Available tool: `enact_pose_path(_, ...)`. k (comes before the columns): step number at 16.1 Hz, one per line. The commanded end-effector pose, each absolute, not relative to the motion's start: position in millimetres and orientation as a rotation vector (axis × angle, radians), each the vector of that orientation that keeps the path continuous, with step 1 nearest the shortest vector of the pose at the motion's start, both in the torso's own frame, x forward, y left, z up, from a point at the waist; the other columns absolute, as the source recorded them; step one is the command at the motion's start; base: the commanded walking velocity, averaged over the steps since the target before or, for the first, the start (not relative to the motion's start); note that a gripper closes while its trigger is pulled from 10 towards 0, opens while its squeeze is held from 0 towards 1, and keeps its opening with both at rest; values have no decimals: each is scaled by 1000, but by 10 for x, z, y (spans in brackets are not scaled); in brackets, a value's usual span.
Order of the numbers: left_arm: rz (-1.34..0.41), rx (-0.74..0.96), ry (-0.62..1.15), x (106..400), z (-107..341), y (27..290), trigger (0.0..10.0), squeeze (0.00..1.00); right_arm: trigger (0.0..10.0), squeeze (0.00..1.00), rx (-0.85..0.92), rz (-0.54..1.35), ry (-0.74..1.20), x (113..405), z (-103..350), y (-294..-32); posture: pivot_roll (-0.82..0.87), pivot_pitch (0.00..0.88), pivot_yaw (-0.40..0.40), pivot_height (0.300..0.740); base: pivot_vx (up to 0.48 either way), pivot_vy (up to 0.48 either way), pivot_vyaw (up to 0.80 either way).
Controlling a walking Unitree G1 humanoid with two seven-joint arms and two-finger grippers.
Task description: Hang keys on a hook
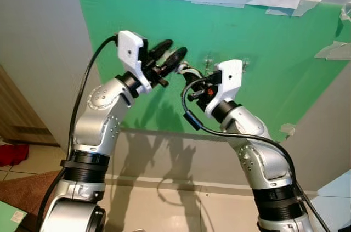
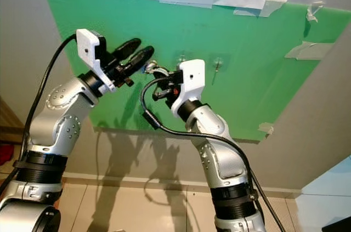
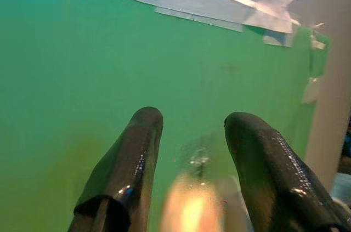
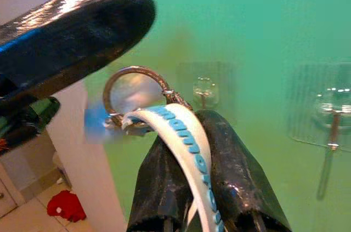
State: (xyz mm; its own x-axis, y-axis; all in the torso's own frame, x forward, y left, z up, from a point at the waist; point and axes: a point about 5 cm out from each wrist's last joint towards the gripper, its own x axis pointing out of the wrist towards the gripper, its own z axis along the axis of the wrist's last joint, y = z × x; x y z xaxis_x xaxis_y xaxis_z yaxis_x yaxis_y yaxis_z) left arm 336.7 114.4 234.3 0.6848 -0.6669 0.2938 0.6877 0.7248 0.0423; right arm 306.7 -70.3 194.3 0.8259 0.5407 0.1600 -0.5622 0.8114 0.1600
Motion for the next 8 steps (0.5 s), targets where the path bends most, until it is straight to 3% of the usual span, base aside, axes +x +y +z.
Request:
enact_pose_path(1,-741,-60,-315,3402,2403,1153,10000,1000,0,0,214,581,-131,3063,1998,-738,-76,0,8,740,0,0,0)
enact_pose_path(8,-670,-29,-313,3473,2421,1258,10000,1000,0,0,157,594,-145,3095,2022,-780,-81,3,6,740,0,0,0)
